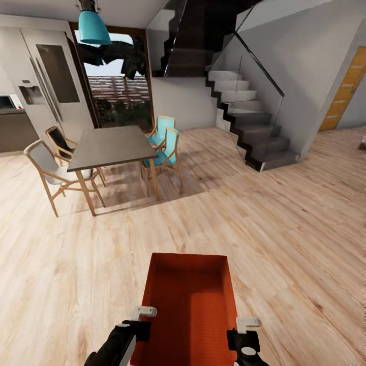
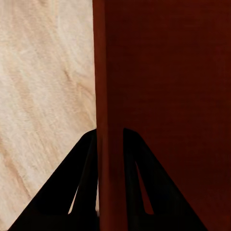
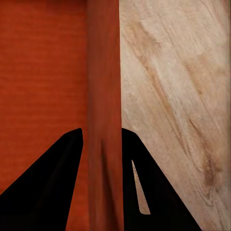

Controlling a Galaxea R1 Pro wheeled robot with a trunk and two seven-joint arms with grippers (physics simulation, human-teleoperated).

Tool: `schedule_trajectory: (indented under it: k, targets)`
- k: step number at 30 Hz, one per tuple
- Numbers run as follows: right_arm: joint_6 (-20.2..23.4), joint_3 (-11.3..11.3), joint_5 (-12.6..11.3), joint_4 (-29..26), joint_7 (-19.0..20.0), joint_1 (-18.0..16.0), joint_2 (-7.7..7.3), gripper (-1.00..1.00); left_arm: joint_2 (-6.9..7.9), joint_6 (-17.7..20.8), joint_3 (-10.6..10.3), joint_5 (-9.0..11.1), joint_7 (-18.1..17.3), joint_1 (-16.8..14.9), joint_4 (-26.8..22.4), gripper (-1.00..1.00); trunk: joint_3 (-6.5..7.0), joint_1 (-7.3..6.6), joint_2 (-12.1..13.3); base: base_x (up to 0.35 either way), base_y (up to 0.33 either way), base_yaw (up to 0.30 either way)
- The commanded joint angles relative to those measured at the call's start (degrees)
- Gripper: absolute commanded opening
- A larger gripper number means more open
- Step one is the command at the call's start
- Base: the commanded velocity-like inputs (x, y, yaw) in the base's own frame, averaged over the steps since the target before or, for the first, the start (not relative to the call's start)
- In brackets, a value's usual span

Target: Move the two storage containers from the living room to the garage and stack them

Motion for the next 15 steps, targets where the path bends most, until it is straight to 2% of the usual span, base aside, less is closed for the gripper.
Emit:
schedule_trajectory:
  k: [1, 15]
  targets:
    - [0.0, -0.7, 0.1, -0.9, -0.4, -0.1, -0.01, -1.00, 0.01, 0.3, -0.2, -1.1, 0.3, 0.1, 1.0, -1.00, -0.06, 0.03, 0.0, 0.321, 0.000, -0.292]
    - [0.0, -0.7, 0.1, -0.9, -0.4, -0.1, -0.04, -1.00, 0.01, 0.3, -0.2, -1.1, 0.3, 0.1, 1.0, -1.00, -0.06, 0.03, 0.0, 0.321, 0.000, -0.292]
